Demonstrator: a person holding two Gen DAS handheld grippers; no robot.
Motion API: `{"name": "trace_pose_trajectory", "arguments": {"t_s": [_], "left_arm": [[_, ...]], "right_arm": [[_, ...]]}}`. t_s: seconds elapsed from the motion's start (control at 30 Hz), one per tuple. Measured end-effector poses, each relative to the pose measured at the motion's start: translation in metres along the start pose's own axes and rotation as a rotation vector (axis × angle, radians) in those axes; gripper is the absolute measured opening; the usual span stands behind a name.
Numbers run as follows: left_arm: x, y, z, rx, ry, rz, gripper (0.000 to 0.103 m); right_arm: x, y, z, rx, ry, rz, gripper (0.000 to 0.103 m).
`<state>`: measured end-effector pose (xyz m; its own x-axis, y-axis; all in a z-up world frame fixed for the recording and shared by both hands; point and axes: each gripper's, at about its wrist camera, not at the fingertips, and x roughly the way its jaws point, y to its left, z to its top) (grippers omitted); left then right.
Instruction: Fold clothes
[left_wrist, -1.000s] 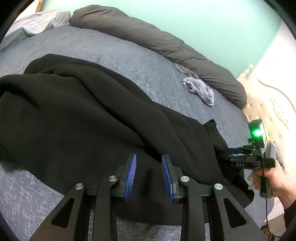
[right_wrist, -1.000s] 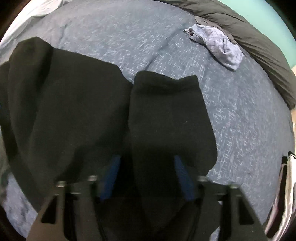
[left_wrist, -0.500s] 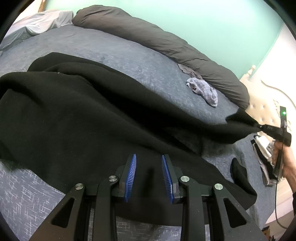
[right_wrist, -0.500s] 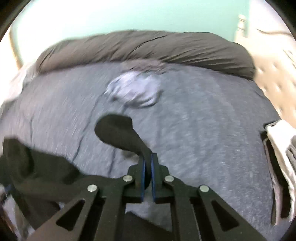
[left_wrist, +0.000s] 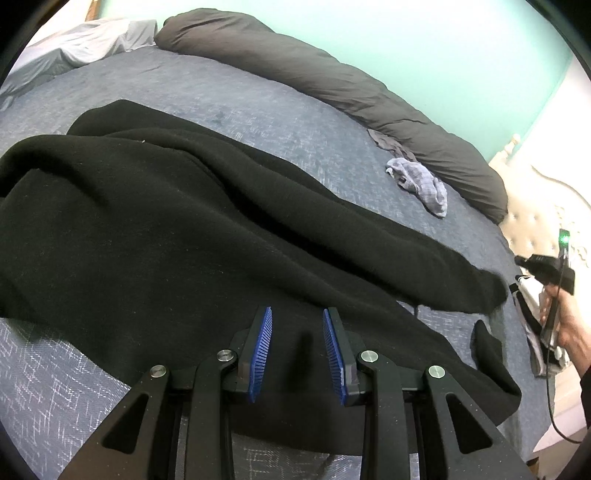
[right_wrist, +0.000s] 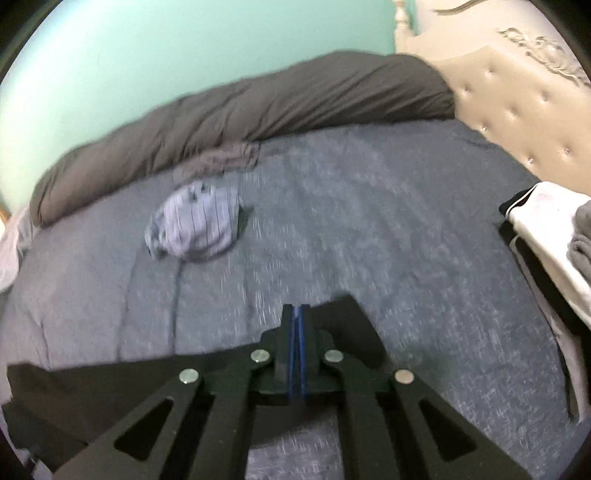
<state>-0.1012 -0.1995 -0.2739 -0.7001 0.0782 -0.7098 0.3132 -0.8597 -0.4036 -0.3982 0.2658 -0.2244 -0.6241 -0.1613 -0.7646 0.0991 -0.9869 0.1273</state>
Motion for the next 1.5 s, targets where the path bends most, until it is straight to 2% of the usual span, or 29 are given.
{"name": "trace_pose_trajectory", "arguments": {"t_s": [0.13, 0.17, 0.2, 0.23, 0.33, 0.53, 0.73, 0.9, 0.97, 1.03, 1.13, 1.27, 1.5], "left_arm": [[0.0, 0.001, 0.0, -0.007, -0.003, 0.003, 0.031], [0.0, 0.002, 0.0, -0.008, -0.003, 0.004, 0.031], [-0.001, 0.002, -0.001, -0.008, -0.002, 0.002, 0.031], [-0.001, 0.001, -0.001, -0.007, -0.002, 0.001, 0.031], [-0.002, 0.003, 0.0, -0.004, -0.006, 0.0, 0.031], [-0.003, 0.006, 0.001, -0.006, -0.011, 0.006, 0.031], [0.001, 0.011, 0.003, -0.014, -0.012, 0.015, 0.032], [0.003, 0.015, 0.003, -0.017, -0.009, 0.013, 0.039], [0.003, 0.017, 0.003, -0.017, -0.007, 0.013, 0.039], [0.002, 0.02, 0.003, -0.019, -0.009, 0.011, 0.039], [0.002, 0.022, 0.005, -0.02, -0.011, 0.009, 0.039], [0.001, 0.027, 0.006, -0.031, -0.013, 0.01, 0.039], [-0.002, 0.028, 0.006, -0.037, -0.023, 0.012, 0.039]], "right_arm": [[0.007, 0.018, -0.015, -0.058, 0.033, 0.057, 0.004], [0.01, 0.029, -0.017, -0.084, 0.052, 0.098, 0.006], [0.012, 0.041, -0.02, -0.115, 0.067, 0.121, 0.016], [0.014, 0.052, -0.022, -0.148, 0.079, 0.137, 0.033], [0.015, 0.101, -0.032, -0.29, 0.108, 0.221, 0.047], [0.02, 0.192, -0.062, -0.557, 0.165, 0.363, 0.051], [0.029, 0.251, -0.095, -0.736, 0.217, 0.441, 0.051], [0.045, 0.281, -0.118, -0.844, 0.252, 0.443, 0.051], [0.05, 0.289, -0.125, -0.875, 0.258, 0.444, 0.043], [0.053, 0.293, -0.127, -0.888, 0.259, 0.449, 0.026], [0.053, 0.296, -0.13, -0.91, 0.26, 0.453, 0.011], [0.047, 0.292, -0.118, -0.884, 0.221, 0.467, 0.007], [0.03, 0.274, -0.064, -0.662, 0.101, 0.51, 0.006]]}}
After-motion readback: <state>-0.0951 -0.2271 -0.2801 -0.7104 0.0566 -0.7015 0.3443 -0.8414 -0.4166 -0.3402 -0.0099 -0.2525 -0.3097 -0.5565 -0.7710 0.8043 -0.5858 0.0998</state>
